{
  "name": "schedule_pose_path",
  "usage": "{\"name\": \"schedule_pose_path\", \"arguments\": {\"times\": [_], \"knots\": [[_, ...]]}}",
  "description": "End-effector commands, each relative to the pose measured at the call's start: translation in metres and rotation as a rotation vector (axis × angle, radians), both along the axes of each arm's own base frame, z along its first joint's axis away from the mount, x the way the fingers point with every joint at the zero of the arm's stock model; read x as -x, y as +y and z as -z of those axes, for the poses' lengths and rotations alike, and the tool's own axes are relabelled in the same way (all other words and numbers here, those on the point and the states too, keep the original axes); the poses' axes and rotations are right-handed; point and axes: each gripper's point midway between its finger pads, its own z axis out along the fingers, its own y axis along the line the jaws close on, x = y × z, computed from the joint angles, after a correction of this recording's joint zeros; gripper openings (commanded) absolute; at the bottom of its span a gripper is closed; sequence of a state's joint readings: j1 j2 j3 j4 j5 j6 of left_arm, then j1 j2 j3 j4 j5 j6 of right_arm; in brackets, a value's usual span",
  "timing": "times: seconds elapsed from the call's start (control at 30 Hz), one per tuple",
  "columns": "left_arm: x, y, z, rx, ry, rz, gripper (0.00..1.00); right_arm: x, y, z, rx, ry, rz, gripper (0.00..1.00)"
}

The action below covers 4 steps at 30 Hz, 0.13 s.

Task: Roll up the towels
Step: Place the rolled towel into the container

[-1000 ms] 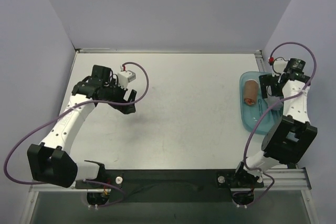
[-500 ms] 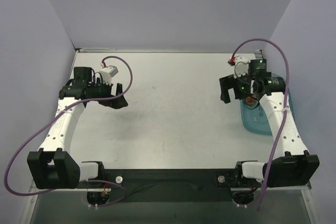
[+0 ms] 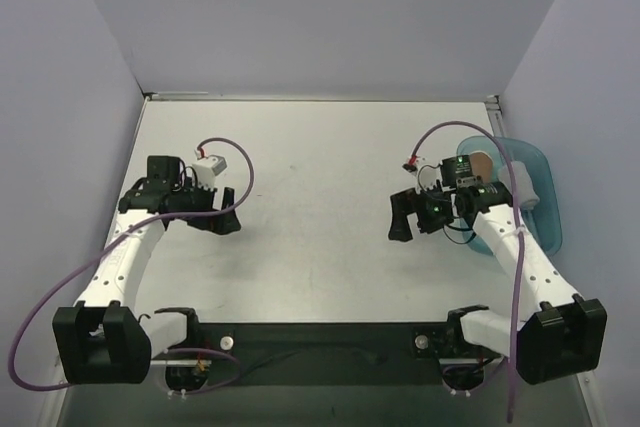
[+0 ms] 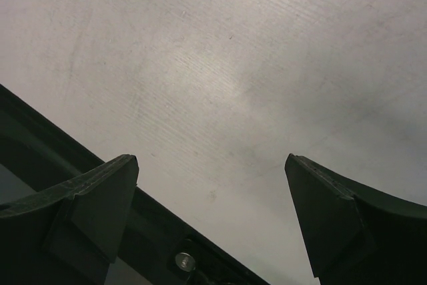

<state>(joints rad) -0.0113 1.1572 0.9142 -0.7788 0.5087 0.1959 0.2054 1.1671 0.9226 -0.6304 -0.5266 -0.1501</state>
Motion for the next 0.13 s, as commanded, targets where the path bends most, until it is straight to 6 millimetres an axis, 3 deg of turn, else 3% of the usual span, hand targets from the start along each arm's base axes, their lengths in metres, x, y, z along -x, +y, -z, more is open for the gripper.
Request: {"name": "schedule_pose_path", "arguments": {"times": [0.0, 0.1], "knots": [[-0.0111, 0.0059, -0.0102, -0.033, -0.091, -0.005, 0.97, 0.0022, 0.0083, -0.0108, -0.051, -0.044, -0.016, 1.0], [-0.012, 0.0072, -0.0119, -0.042, -0.097, -0.006, 0.97, 0.0021, 0.0068, -0.0147, -0.05, -0.063, -0.009, 1.0]]}}
